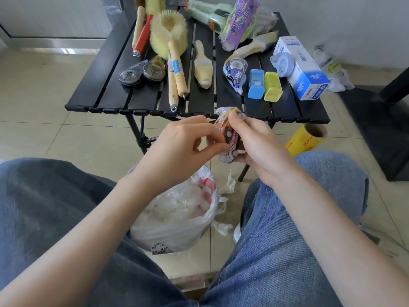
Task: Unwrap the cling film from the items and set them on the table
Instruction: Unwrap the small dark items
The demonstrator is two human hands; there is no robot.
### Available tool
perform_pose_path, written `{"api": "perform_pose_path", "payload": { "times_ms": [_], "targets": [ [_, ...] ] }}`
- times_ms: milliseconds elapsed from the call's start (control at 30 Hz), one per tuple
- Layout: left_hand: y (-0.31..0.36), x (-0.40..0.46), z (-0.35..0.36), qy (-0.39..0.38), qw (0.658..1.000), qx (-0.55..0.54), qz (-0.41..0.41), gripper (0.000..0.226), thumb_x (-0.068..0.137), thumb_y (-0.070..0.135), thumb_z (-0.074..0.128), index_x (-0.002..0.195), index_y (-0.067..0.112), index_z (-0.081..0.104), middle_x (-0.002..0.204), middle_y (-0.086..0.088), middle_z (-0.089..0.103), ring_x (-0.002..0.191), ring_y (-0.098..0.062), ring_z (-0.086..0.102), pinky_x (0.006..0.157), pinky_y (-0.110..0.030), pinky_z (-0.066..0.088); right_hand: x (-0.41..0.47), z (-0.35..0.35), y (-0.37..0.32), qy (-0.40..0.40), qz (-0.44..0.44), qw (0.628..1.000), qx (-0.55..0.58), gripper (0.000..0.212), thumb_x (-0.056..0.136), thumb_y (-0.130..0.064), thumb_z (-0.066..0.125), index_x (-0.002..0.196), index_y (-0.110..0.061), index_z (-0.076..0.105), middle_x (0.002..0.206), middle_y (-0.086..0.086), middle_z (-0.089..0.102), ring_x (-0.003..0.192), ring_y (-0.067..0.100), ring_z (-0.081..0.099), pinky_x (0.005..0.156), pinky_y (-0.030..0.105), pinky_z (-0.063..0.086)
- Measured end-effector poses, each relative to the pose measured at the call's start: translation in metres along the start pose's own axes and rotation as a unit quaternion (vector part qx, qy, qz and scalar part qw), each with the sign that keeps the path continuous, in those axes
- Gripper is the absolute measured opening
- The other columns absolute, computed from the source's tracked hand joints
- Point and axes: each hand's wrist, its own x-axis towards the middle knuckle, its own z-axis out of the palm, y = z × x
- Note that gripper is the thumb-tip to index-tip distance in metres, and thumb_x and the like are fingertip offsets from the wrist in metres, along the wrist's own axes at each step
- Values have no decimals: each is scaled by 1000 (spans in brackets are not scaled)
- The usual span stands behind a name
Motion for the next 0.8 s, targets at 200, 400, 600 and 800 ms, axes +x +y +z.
{"api": "perform_pose_path", "payload": {
  "times_ms": [200, 400, 600, 800],
  "targets": [
    [2, -2, -7, -68, 995, -67, -7, 11, 87, 33, 61, 79, 27, 60, 86, 12, 55, 73, -9, 50, 66, -15, 39, 3, -5, -1, 14, -2, 1000, -11, 39, 101, -43, 40, 98, -14, 65, 81, -2, 72, 76, 11, 68, 67, 30, 53],
    [-1, -11, -12, -102, 950, -281, -84, 19, 96, 18, 51, 90, 0, 55, 98, 2, 68, 98, -12, 63, 84, -27, 50, 3, -14, -8, -38, 33, 987, 153, 41, 104, -31, 35, 87, -11, 67, 70, 1, 72, 62, 14, 69, 69, 36, 57],
    [5, -2, -1, 60, 944, -246, -214, 16, 95, 22, 57, 106, 10, 55, 61, -5, 67, 62, -19, 66, 74, -39, 59, 2, -4, 3, -75, 60, 966, 240, 37, 102, -25, 31, 111, -4, 60, 70, 3, 66, 63, 19, 65, 67, 37, 55],
    [4, 1, 8, 34, 970, -86, -226, 15, 87, 36, 66, 86, 22, 69, 49, 6, 63, 54, -18, 64, 63, -25, 54, 0, 6, 5, -15, 83, 959, 270, 35, 99, -24, 35, 82, -10, 62, 65, 6, 64, 56, 15, 61, 62, 32, 50]
  ]
}}
